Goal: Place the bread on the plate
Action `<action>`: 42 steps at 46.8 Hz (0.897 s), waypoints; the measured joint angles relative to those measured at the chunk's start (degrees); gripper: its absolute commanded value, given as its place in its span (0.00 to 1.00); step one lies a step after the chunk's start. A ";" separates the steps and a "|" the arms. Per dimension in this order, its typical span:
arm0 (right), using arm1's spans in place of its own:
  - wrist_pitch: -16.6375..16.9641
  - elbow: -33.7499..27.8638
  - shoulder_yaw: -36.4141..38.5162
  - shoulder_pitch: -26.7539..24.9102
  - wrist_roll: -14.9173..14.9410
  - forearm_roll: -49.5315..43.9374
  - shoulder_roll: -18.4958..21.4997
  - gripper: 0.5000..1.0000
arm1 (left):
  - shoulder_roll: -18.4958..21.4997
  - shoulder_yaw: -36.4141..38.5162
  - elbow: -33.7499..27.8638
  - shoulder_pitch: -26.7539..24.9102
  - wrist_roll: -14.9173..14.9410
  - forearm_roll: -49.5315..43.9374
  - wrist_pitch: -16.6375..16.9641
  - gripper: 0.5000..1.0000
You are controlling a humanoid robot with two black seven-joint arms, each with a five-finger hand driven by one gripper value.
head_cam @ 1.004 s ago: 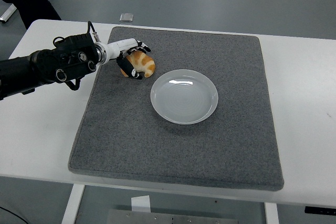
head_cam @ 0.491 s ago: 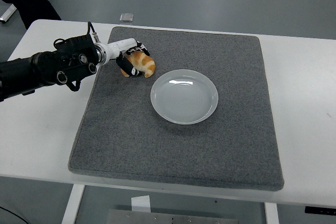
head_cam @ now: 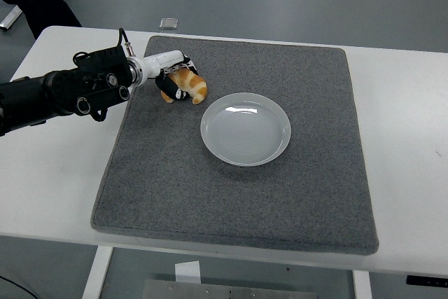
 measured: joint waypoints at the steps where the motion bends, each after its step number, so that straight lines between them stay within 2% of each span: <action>1: 0.00 0.00 0.00 0.00 0.00 0.00 0.00 0.90 | 0.00 -0.01 -0.05 0.00 -0.04 0.24 0.00 0.00; 19: 0.00 0.00 0.00 0.00 0.00 0.00 0.00 0.90 | 0.06 -0.21 0.10 -0.35 -1.09 1.18 0.99 0.00; 30: 0.00 0.00 0.00 0.00 0.00 0.00 0.00 0.91 | 0.43 -0.88 -1.91 -1.73 -1.54 0.60 1.10 0.00; 42: 0.00 0.02 0.00 0.00 -0.01 0.00 0.00 0.90 | 4.76 -2.66 -6.07 -6.95 -1.70 0.23 0.91 0.00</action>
